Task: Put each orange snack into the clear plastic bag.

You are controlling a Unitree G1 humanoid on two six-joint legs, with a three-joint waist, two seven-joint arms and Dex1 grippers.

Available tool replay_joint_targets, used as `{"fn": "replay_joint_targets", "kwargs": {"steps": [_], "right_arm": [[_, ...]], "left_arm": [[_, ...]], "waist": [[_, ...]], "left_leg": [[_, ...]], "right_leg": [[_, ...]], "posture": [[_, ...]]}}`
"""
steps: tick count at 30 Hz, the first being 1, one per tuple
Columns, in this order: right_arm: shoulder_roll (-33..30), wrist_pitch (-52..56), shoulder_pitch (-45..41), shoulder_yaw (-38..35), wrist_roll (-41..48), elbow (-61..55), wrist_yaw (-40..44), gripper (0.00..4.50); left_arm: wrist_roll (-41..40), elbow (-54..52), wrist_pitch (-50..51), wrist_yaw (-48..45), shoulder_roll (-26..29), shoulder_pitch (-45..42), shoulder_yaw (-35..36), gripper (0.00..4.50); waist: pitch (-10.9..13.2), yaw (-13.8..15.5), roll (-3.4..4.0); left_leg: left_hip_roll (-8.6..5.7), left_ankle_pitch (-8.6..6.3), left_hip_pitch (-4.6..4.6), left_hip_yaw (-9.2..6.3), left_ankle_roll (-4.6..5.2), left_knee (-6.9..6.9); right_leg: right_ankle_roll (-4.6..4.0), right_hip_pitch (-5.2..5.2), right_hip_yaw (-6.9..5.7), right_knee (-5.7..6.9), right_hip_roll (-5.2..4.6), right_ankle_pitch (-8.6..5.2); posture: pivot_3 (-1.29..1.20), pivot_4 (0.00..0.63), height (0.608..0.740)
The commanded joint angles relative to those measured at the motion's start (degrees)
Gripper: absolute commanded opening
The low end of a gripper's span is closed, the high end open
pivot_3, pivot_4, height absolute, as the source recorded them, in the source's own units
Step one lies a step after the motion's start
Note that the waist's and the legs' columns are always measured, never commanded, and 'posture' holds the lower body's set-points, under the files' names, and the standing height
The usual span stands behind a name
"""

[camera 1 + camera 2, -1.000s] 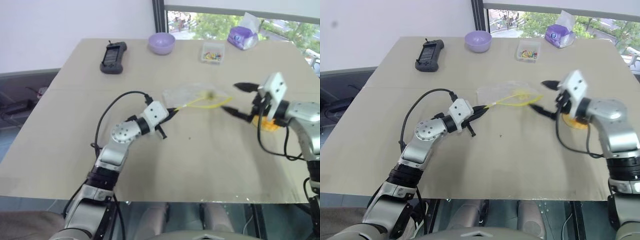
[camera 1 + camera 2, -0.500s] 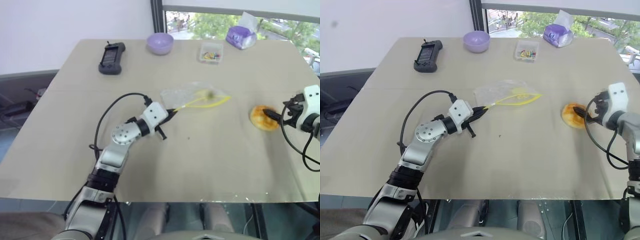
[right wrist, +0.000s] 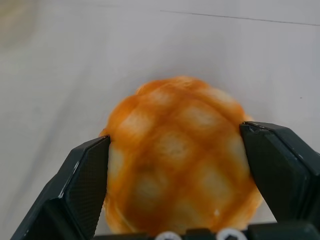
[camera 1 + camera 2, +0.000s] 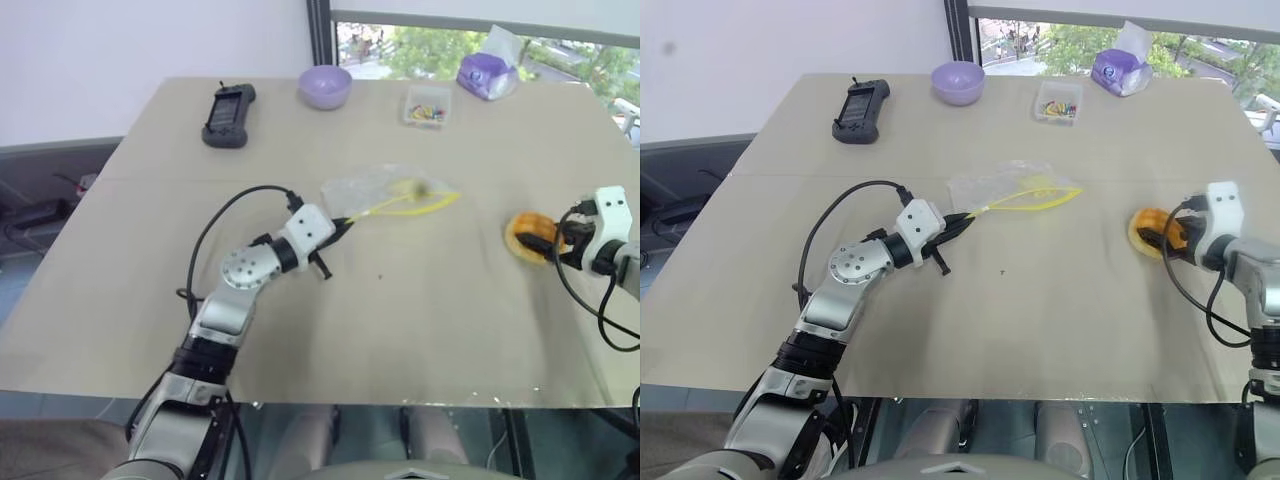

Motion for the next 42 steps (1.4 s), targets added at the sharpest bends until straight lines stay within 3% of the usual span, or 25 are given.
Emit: {"fn": "replay_joint_targets", "kwargs": {"steps": [1,2,6,12,15,21,29,35,42], "right_arm": [[0.09,1.33,1.61,2.84,-0.66,0.24,2.14,4.45],[0.16,1.54,1.78,3.23,-0.58,0.19,2.63,4.45],[0.13,1.86,2.30,3.77,-0.83,0.11,3.22,3.56],[0.00,1.89,2.78,3.86,-1.35,-0.19,3.49,0.97],[-0.01,2.09,3.08,3.57,-1.23,-0.72,3.69,0.18],[-0.09,-3.52,2.47,2.27,0.26,-5.31,6.74,0.08],[-5.19,-1.41,-0.10,2.66,11.72,-23.32,22.20,0.08],[-4.98,0.64,-7.16,10.00,10.66,-24.88,22.84,0.08],[-0.79,0.50,-12.42,17.00,5.07,-18.70,19.13,0.08]], "left_arm": [[-0.62,-2.51,-0.82,-0.56,0.10,-0.26,0.33,0.00],[-0.66,-2.58,-0.78,-0.60,0.11,-0.24,0.35,0.00],[-0.74,-2.95,-0.62,-0.77,0.18,0.07,0.43,0.00],[-0.82,-3.17,-0.64,-1.21,0.14,0.31,0.42,0.00],[-0.84,-3.20,-0.66,-1.34,0.05,0.34,0.37,0.00],[-0.97,-3.02,-0.75,-1.76,-0.06,0.23,0.21,0.00],[-0.81,-2.66,-0.61,-2.43,0.03,-0.01,0.01,0.00],[-0.55,-2.52,-1.05,-3.20,-0.32,-0.40,-0.59,0.00],[-0.46,-3.05,-0.97,-3.17,-1.06,-0.37,-1.17,0.00]], "waist": [[-0.01,-0.02,-0.01],[-0.02,-0.04,-0.03],[-0.05,-0.10,-0.06],[-0.06,-0.08,-0.08],[-0.08,-0.08,-0.09],[-0.08,-0.09,-0.09],[0.01,-0.14,0.05],[0.01,-0.08,0.03],[0.01,-0.04,0.03]], "left_leg": [[0.00,0.00,0.01,0.00,0.00,0.00],[0.00,0.00,0.01,0.00,0.00,0.00],[0.01,0.00,0.03,-0.02,0.00,0.00],[0.01,0.00,0.03,-0.02,0.00,0.00],[0.01,0.00,0.03,-0.03,0.00,0.00],[0.01,0.00,0.02,-0.04,0.00,0.00],[0.03,-0.04,-0.01,-0.05,0.06,-0.02],[0.03,-0.03,-0.02,-0.10,0.05,0.00],[0.03,0.00,-0.10,-0.12,-0.01,-0.01]], "right_leg": [[0.00,0.00,0.00,0.00,0.00,0.00],[0.00,0.00,0.00,0.00,0.01,0.00],[0.00,0.01,-0.02,0.01,0.02,0.00],[0.00,0.02,-0.02,0.01,0.02,0.00],[0.00,0.02,-0.03,0.01,0.02,0.00],[0.00,0.01,-0.04,0.01,0.02,0.00],[0.00,-0.01,-0.05,-0.02,0.02,0.00],[0.00,-0.01,-0.11,-0.04,0.00,0.00],[0.00,-0.04,-0.13,-0.09,-0.03,0.00]], "posture": [[0.00,0.150,0.740],[0.00,0.150,0.740],[0.00,0.150,0.740],[0.00,0.150,0.740],[0.00,0.150,0.740],[0.00,0.150,0.740],[0.00,0.150,0.740],[0.00,0.150,0.740],[0.00,0.150,0.740]]}}
